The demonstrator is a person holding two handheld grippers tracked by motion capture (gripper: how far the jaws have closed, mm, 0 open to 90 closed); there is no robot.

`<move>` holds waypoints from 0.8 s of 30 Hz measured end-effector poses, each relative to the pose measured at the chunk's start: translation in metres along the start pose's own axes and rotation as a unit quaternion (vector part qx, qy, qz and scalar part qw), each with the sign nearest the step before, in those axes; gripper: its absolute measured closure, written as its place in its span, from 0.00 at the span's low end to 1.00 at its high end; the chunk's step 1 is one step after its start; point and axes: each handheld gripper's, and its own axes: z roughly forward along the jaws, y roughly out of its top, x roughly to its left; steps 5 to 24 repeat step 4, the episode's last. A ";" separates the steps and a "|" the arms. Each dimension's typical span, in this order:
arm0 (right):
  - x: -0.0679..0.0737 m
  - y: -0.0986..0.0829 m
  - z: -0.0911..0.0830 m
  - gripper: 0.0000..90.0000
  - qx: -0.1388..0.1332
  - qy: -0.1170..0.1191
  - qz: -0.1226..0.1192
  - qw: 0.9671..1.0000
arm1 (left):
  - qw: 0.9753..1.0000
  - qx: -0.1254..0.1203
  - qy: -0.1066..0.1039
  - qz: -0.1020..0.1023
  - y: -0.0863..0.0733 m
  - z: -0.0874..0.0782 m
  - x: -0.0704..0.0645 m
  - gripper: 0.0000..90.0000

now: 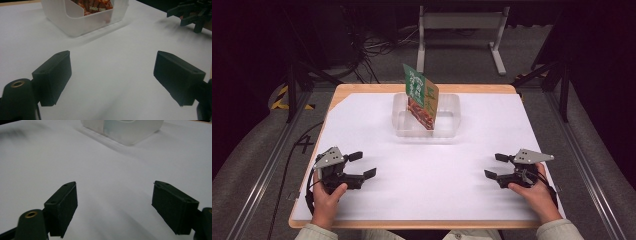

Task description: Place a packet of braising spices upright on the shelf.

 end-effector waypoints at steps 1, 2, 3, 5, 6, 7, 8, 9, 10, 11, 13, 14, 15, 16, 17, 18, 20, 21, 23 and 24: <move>0.000 0.000 0.000 0.23 0.000 0.000 0.000 1.000 | 1.000 0.000 0.000 0.000 0.000 0.000 0.000 0.17; 0.000 0.000 0.000 0.23 -0.002 0.000 0.001 1.000 | 1.000 -0.001 0.000 0.001 0.000 0.000 0.001 0.17; 0.000 0.000 0.000 0.23 -0.003 0.000 0.003 1.000 | 1.000 -0.003 0.002 0.001 -0.001 0.000 0.001 0.17; 0.000 0.000 -0.001 0.23 -0.003 0.000 0.003 1.000 | 1.000 -0.005 0.004 0.002 -0.002 0.001 0.002 0.17; 0.000 0.000 -0.001 0.23 -0.003 0.000 0.003 1.000 | 1.000 -0.005 0.004 0.002 -0.002 0.001 0.002 0.17; 0.000 0.000 -0.001 0.23 -0.003 0.000 0.003 1.000 | 1.000 -0.005 0.004 0.002 -0.002 0.001 0.002 0.17; 0.000 0.000 -0.001 0.23 -0.003 0.000 0.003 1.000 | 1.000 -0.005 0.004 0.002 -0.002 0.001 0.002 0.17; 0.000 0.000 -0.001 0.23 -0.003 0.000 0.003 1.000 | 1.000 -0.005 0.004 0.002 -0.002 0.001 0.002 0.17; 0.000 0.000 -0.001 0.23 -0.003 0.000 0.003 1.000 | 1.000 -0.005 0.004 0.002 -0.002 0.001 0.002 0.17; 0.000 0.000 -0.001 0.23 -0.003 0.000 0.003 1.000 | 1.000 -0.005 0.004 0.002 -0.002 0.001 0.002 0.17; 0.000 0.000 -0.001 0.23 -0.003 0.000 0.003 1.000 | 1.000 -0.005 0.004 0.002 -0.002 0.001 0.002 0.17; 0.000 0.000 -0.001 0.23 -0.003 0.000 0.003 1.000 | 1.000 -0.005 0.004 0.002 -0.002 0.001 0.002 0.17; 0.000 0.000 -0.001 0.23 -0.003 0.000 0.003 1.000 | 1.000 -0.005 0.004 0.002 -0.002 0.001 0.002 0.17; 0.000 0.000 -0.001 0.23 -0.003 0.000 0.003 1.000 | 1.000 -0.005 0.004 0.002 -0.002 0.001 0.002 0.17; 0.000 0.000 -0.001 0.23 -0.003 0.000 0.003 1.000 | 1.000 -0.005 0.004 0.002 -0.002 0.001 0.002 0.17; 0.000 0.000 -0.001 0.23 -0.003 0.000 0.003 1.000 | 1.000 -0.005 0.004 0.002 -0.002 0.001 0.002 0.17; 0.000 0.000 -0.001 0.23 -0.003 0.000 0.003 1.000 | 1.000 -0.005 0.004 0.002 -0.002 0.001 0.002 0.17; 0.000 0.000 -0.001 0.23 -0.003 0.000 0.003 1.000 | 1.000 -0.005 0.004 0.002 -0.002 0.001 0.002 0.17; 0.000 0.000 -0.001 0.23 -0.003 0.000 0.003 1.000 | 1.000 -0.005 0.004 0.002 -0.002 0.001 0.002 0.17; 0.000 0.000 -0.001 0.23 -0.003 0.000 0.003 1.000 | 1.000 -0.005 0.004 0.002 -0.002 0.001 0.002 0.17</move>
